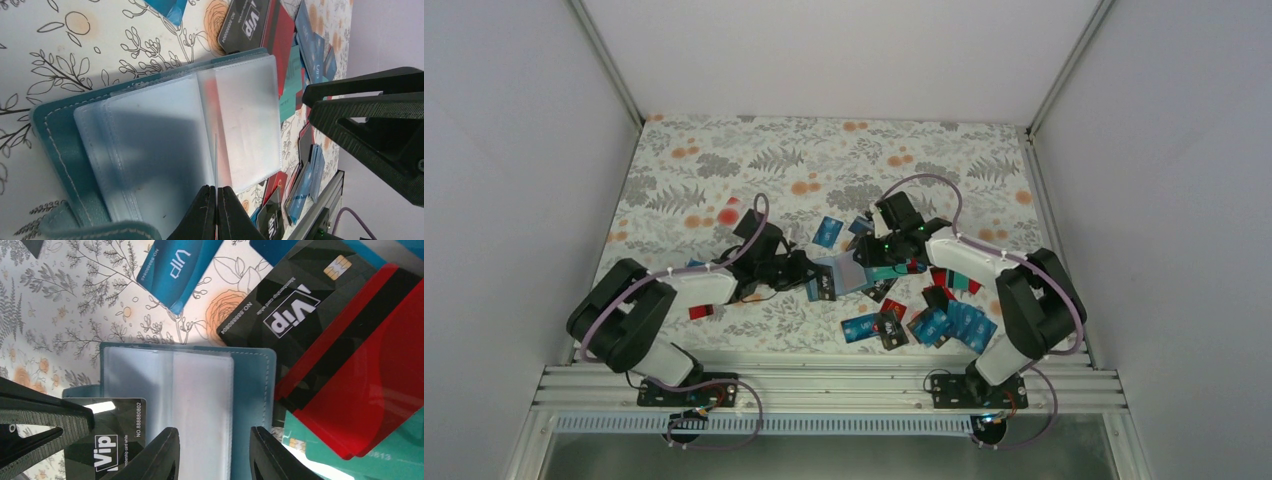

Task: Put the credit cards into the card holder

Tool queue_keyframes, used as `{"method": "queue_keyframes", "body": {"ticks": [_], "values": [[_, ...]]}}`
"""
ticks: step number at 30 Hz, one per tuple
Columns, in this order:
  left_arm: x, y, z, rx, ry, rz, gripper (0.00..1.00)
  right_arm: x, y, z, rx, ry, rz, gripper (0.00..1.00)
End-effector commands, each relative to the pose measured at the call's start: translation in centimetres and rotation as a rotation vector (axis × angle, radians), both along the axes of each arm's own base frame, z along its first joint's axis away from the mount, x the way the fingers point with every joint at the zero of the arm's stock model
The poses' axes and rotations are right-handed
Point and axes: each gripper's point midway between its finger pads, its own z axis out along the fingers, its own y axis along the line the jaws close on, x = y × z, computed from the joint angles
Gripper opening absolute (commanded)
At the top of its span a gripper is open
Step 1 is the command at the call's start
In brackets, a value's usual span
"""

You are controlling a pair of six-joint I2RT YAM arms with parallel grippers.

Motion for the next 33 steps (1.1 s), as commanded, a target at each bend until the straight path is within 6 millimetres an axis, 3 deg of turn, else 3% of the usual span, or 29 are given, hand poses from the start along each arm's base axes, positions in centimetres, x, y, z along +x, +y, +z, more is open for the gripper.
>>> {"method": "queue_keyframes", "body": {"ticks": [1,9,11,17,33], "values": [[0.7,-1.3,0.7,-0.045,-0.018,-0.046,0.02,0.9,-0.2,-0.5,0.018,-0.024,0.022,0.36],[1.4,-1.9,0.1,-0.042,0.001,-0.054,0.02,0.3,-0.4,-2.3,0.026,0.01,0.044,0.32],[1.5,-2.0,0.0,-0.04,0.004,-0.054,0.02,0.0,-0.8,-3.9,0.008,0.046,0.042,0.31],[1.7,-2.3,-0.9,-0.034,0.025,-0.06,0.02,-1.0,-1.3,-5.4,0.002,0.082,0.044,0.29],[2.6,-2.9,-1.7,-0.026,0.031,-0.062,0.02,-2.7,-2.1,-7.0,-0.008,0.121,0.05,0.26]]}}
